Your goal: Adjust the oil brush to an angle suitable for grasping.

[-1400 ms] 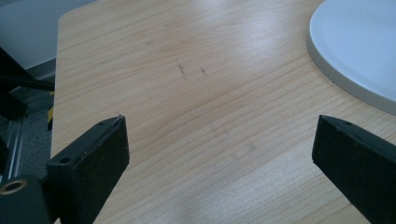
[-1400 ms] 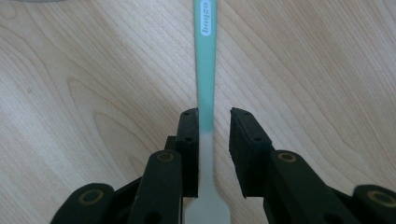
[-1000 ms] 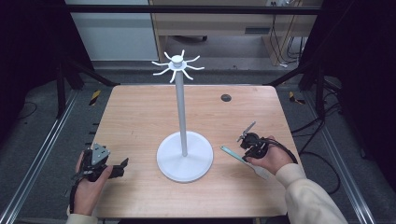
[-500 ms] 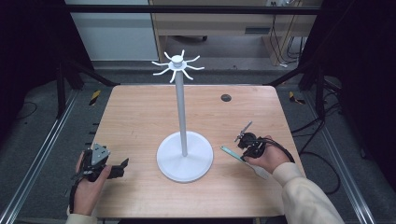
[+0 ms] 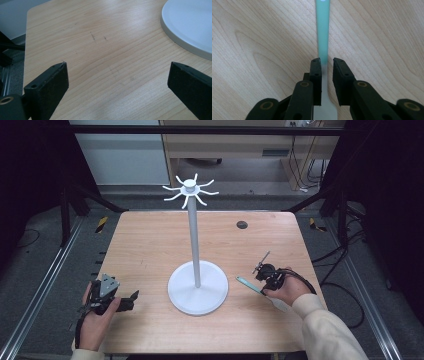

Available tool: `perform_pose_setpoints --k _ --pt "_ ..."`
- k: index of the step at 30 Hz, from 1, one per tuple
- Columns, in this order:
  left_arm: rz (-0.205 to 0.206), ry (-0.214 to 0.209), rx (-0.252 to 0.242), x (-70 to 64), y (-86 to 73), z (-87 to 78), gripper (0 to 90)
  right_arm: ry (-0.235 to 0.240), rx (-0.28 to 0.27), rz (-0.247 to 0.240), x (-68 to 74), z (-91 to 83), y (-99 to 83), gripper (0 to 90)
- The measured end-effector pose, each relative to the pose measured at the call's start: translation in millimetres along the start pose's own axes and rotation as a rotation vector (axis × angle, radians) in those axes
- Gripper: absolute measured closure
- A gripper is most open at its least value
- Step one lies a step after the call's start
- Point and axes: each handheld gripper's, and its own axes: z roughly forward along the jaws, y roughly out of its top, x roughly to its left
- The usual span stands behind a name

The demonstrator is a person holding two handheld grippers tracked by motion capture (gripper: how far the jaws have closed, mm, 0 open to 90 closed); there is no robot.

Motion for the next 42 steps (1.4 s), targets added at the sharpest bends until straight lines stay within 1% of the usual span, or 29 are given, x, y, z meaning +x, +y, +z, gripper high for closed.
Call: perform_pose_setpoints --k 1,2,3,4,5,6,7,8,9,10,20,22,26,27,29,30,32,33,34,35,36,37,38,39,40,41,42 --pt "0.005 -0.003 0.003 -0.5 0.1 0.2 2.9 0.003 0.006 0.008 0.7 1.2 0.5 78.3" --pt "0.005 -0.003 0.003 -0.5 0.1 0.2 2.9 0.003 0.007 -0.002 0.1 2.3 1.1 78.2" --pt "0.005 -0.003 0.003 -0.5 0.0 0.2 2.9 0.007 0.010 0.002 0.4 3.1 1.3 78.2" --pt "0.004 -0.002 0.001 -0.3 -0.1 0.2 2.9 0.005 0.008 -0.014 -0.2 4.3 1.2 78.2" --pt "0.004 -0.002 0.001 -0.3 -0.1 0.2 2.9 0.011 0.016 0.001 0.9 4.8 1.9 78.2" --pt "0.001 -0.003 0.000 -0.1 -0.2 0.2 2.9 0.013 0.017 -0.008 0.6 6.1 2.3 78.3" --pt "0.001 -0.002 0.001 0.1 -0.3 0.2 2.9 0.016 0.021 -0.002 1.2 6.9 2.5 78.4" --pt "0.002 -0.003 0.002 0.0 -0.3 0.2 2.9 0.010 0.024 -0.016 0.6 7.8 2.5 78.9" --pt "0.002 -0.003 0.002 0.0 -0.3 0.2 2.9 0.010 0.024 -0.016 0.6 7.8 2.5 78.9" --pt "0.002 -0.003 0.004 -0.2 -0.2 0.3 2.9 0.016 0.029 -0.005 1.2 8.0 3.0 79.3" --pt "0.007 -0.005 0.008 -1.3 -0.2 1.0 2.9 0.015 0.044 -0.003 0.8 10.9 4.3 82.0" --pt "0.007 -0.005 0.008 -1.4 -0.1 1.0 2.9 0.016 0.043 -0.016 0.6 11.0 4.4 82.4" --pt "0.007 -0.004 0.008 -1.4 -0.2 1.0 2.9 0.020 0.039 -0.011 1.1 10.1 4.5 82.6" --pt "0.008 -0.004 0.010 -1.1 -0.3 1.0 2.9 0.021 0.032 -0.019 0.3 9.0 4.0 82.6" --pt "0.007 -0.004 0.010 -0.9 -0.4 1.1 2.9 0.025 0.025 -0.009 0.4 7.1 3.3 82.6" --pt "0.007 -0.004 0.011 -0.8 -0.4 1.1 2.9 0.027 0.006 -0.002 -0.5 1.9 1.7 82.6" --pt "0.007 -0.004 0.011 -0.8 -0.4 1.1 2.9 0.024 -0.012 0.016 0.0 -5.6 0.7 82.6" --pt "0.006 -0.003 0.010 -0.7 -0.4 0.9 2.9 0.024 -0.031 0.018 -0.6 -10.2 0.0 82.6" --pt "0.006 -0.003 0.010 -0.7 -0.4 0.9 2.9 0.024 -0.031 0.018 -0.6 -10.2 0.0 82.6" --pt "0.007 -0.003 0.011 -0.6 -0.4 0.9 2.9 0.030 -0.083 0.019 -1.0 -21.3 -0.7 82.6" --pt "0.005 -0.004 0.010 -0.3 -0.5 0.9 2.9 0.028 -0.106 0.031 0.1 -27.8 -0.4 82.6" --pt "0.005 -0.004 0.010 -0.3 -0.5 0.9 2.9 0.028 -0.106 0.031 0.1 -27.8 -0.4 82.6" --pt "0.005 -0.005 0.010 -0.2 -0.5 0.9 2.9 0.020 -0.131 0.026 0.5 -34.9 0.2 82.6" --pt "0.004 -0.005 0.010 -0.1 -0.6 0.9 2.9 0.011 -0.184 0.029 2.6 -50.6 2.0 82.6" --pt "0.003 -0.005 0.010 0.0 -0.7 0.9 2.9 0.003 -0.208 0.024 3.1 -57.0 2.8 82.7" --pt "0.004 -0.006 0.012 0.5 -0.8 0.6 2.9 0.003 -0.208 0.024 3.1 -57.0 2.8 82.7" --pt "0.001 -0.007 0.011 0.6 -1.0 0.6 2.8 -0.002 -0.253 0.029 3.9 -67.8 4.0 82.7"
